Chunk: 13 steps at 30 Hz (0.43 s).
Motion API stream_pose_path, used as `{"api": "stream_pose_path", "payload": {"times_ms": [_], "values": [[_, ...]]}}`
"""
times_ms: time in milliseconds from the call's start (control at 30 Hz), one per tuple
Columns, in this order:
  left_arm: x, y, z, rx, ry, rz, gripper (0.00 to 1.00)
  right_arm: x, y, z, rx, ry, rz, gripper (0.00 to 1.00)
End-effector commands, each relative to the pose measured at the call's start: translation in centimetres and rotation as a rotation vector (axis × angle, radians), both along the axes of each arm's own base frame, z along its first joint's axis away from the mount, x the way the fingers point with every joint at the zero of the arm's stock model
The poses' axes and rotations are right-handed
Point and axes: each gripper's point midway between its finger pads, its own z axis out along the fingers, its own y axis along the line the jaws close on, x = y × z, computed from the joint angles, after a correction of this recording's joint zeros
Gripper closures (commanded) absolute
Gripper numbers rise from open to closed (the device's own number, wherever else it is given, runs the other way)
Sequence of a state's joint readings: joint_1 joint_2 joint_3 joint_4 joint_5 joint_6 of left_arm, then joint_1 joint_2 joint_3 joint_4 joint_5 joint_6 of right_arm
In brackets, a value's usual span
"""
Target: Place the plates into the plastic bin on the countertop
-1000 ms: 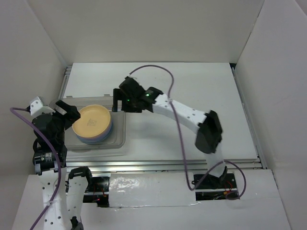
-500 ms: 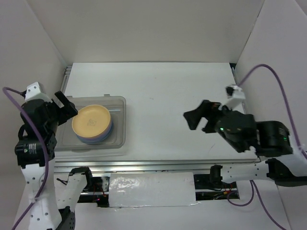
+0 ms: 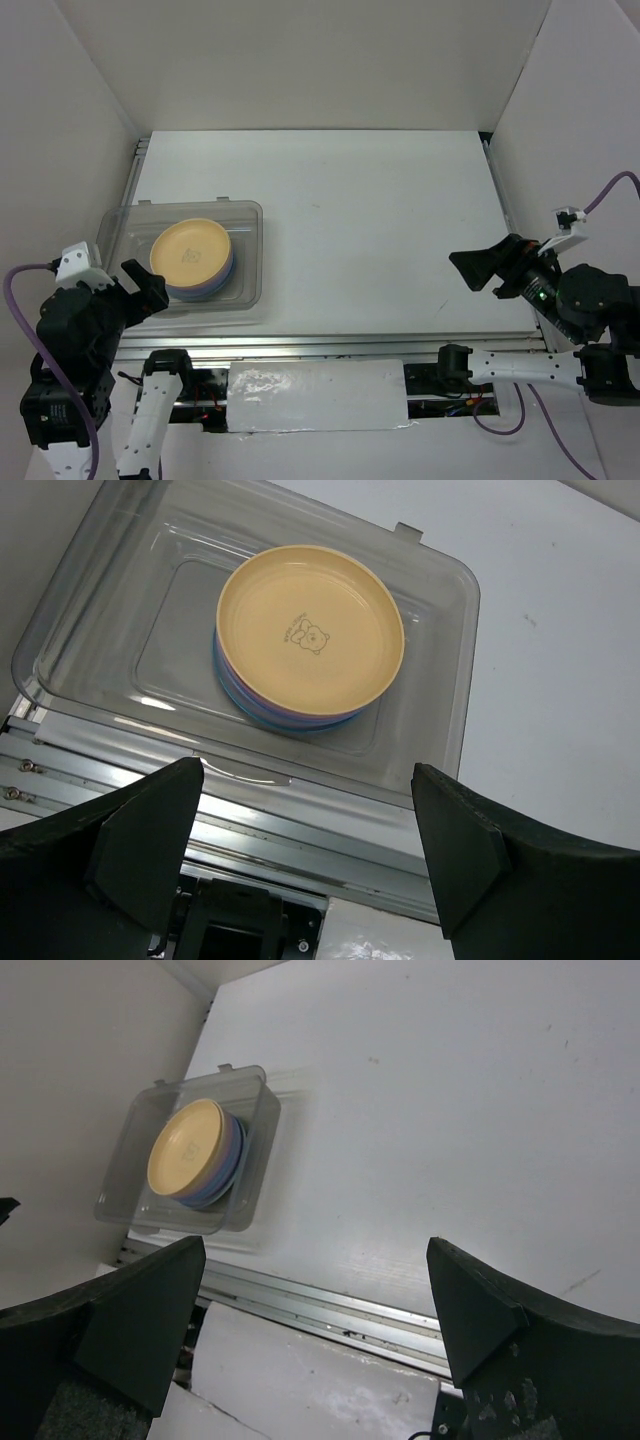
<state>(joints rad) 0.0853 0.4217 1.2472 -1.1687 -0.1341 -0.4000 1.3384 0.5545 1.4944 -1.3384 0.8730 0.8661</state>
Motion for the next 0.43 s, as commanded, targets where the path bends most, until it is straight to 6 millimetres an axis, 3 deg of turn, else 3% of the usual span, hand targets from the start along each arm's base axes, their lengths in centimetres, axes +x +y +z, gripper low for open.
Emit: {"api": "stream_pose_path", "payload": {"times_ms": [0,400], "values": [[0.0,-0.2,1.0,-0.015,-0.041,-0.004,0.01,-0.1,-0.7,-2.4,-0.137,0.030,-0.003,0.00],[-0.1,0.7,1.0,0.002,-0.054,0.046,0.01,0.1,-2.1,-3.5,-0.131,0.019,-0.050,0.00]]}}
